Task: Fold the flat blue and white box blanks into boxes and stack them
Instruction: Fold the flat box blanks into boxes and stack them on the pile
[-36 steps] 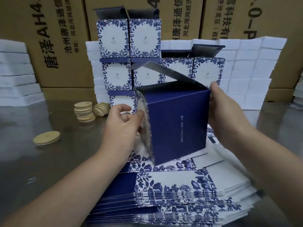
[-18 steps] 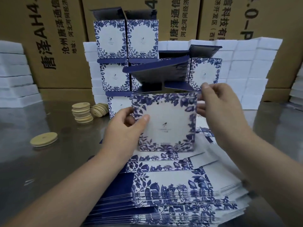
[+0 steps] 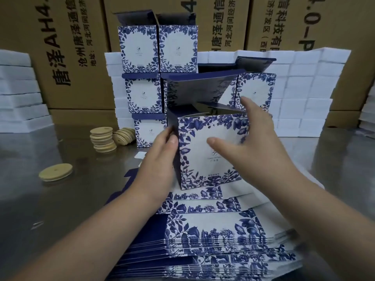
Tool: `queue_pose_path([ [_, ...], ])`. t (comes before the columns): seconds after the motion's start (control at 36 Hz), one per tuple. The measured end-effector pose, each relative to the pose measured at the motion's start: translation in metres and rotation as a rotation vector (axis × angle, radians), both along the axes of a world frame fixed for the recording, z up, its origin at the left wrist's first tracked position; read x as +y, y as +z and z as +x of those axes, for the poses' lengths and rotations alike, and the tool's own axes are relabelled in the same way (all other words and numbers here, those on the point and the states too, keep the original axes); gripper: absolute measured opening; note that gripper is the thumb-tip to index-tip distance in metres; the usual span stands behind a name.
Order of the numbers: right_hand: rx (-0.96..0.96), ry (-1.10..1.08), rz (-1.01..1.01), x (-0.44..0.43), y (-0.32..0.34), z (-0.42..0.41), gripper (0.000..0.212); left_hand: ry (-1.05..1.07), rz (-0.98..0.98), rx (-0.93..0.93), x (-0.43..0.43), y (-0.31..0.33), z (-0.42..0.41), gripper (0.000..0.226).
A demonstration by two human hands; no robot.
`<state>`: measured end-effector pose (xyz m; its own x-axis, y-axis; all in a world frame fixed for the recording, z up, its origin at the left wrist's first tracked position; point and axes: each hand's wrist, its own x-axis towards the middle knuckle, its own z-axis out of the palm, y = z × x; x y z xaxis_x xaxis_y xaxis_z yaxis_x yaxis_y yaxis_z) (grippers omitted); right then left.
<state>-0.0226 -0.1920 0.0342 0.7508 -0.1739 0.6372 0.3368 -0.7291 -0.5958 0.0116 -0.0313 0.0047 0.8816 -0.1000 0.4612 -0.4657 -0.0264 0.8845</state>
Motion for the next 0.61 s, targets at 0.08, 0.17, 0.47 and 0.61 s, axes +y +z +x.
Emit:
queue_pose_path([
  [0.08,0.035,-0.034,-0.038,0.004,-0.002,0.001,0.112,0.014,0.093,-0.035,-0.001,-0.005,-0.002,0.042],
  [0.17,0.076,-0.08,-0.005,0.005,-0.004,0.003,0.123,-0.003,0.162,-0.107,-0.004,-0.006,-0.007,0.057],
  [0.47,0.12,-0.139,0.045,0.008,-0.001,0.003,0.139,-0.093,0.286,-0.251,-0.011,-0.012,-0.017,0.037],
  [0.61,0.132,-0.151,0.05,0.005,-0.002,0.004,0.137,-0.086,0.179,-0.289,-0.018,-0.019,-0.005,0.034],
])
